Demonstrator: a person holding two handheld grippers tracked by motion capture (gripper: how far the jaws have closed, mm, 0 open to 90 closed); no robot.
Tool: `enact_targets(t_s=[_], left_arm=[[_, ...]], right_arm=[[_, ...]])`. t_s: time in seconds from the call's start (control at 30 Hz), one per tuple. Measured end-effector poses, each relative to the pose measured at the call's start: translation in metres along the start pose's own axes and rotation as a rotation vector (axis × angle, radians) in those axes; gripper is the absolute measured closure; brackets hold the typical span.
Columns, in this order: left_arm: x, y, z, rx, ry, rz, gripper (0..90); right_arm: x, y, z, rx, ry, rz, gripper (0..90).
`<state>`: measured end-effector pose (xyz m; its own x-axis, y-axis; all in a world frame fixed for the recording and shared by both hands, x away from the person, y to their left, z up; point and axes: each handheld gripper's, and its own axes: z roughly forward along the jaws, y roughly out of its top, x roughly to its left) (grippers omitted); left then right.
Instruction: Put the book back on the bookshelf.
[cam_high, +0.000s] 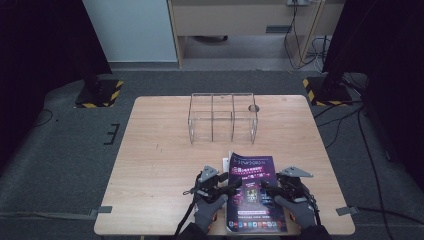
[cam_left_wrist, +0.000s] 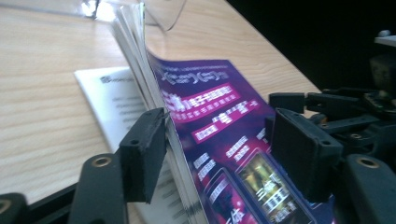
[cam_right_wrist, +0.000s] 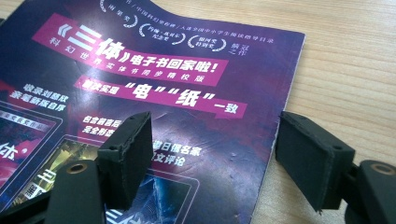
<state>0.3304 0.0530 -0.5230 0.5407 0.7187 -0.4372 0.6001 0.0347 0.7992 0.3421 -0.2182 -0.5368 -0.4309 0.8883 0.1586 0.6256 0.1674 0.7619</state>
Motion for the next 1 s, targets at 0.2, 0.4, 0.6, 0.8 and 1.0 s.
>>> enact_targets(t_s=[0.2, 0.4, 0.6, 0.8, 1.0], left_arm=[[0.004, 0.000, 0.004, 0.001, -0.006, 0.000, 30.0], [0.010, -0.001, 0.009, -0.020, -0.016, -0.017, 28.7], [0.016, -0.006, 0.010, 0.007, 0.026, -0.031, 29.2], [0.016, -0.005, 0.011, 0.038, 0.056, -0.017, 30.3], [0.017, -0.004, 0.014, 0.115, 0.097, -0.025, 31.5]], right_arm=[[-0.001, 0.000, 0.000, -0.001, 0.003, 0.001, 27.7], [-0.002, 0.000, 0.000, -0.001, -0.002, -0.003, 28.1], [-0.002, 0.000, -0.001, 0.000, -0.003, -0.002, 28.5], [-0.002, 0.000, -0.001, 0.000, -0.009, -0.007, 28.9], [-0.002, 0.000, -0.001, 0.002, -0.007, -0.012, 28.9]])
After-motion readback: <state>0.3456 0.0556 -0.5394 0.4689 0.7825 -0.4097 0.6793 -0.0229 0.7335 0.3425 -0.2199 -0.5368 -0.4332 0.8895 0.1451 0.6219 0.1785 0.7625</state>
